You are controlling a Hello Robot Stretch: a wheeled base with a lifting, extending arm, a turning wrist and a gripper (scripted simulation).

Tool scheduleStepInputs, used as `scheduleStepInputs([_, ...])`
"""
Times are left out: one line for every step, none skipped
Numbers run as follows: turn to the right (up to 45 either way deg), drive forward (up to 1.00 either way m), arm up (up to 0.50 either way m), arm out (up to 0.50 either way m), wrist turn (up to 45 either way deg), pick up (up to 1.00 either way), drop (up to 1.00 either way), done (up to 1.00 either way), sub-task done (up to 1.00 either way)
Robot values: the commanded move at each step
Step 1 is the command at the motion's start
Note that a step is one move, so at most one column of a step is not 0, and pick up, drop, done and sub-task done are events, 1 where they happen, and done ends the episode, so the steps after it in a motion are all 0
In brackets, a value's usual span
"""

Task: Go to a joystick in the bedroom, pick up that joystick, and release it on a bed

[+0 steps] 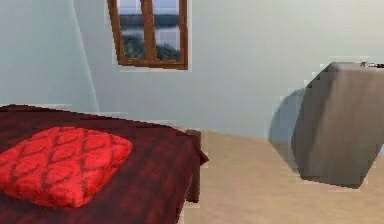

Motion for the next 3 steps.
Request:
scheduleStepInputs([27.0,0.00,0.00,0.00,0.0,0.00,0.00,0.00,0.00])
scheduleStepInputs([0.0,0.20,0.00,0.00,0.0,0.00,0.00,0.00,0.00])
scheduleStepInputs([0.0,0.00,0.00,0.00,0.0,0.00,0.00,1.00,0.00])
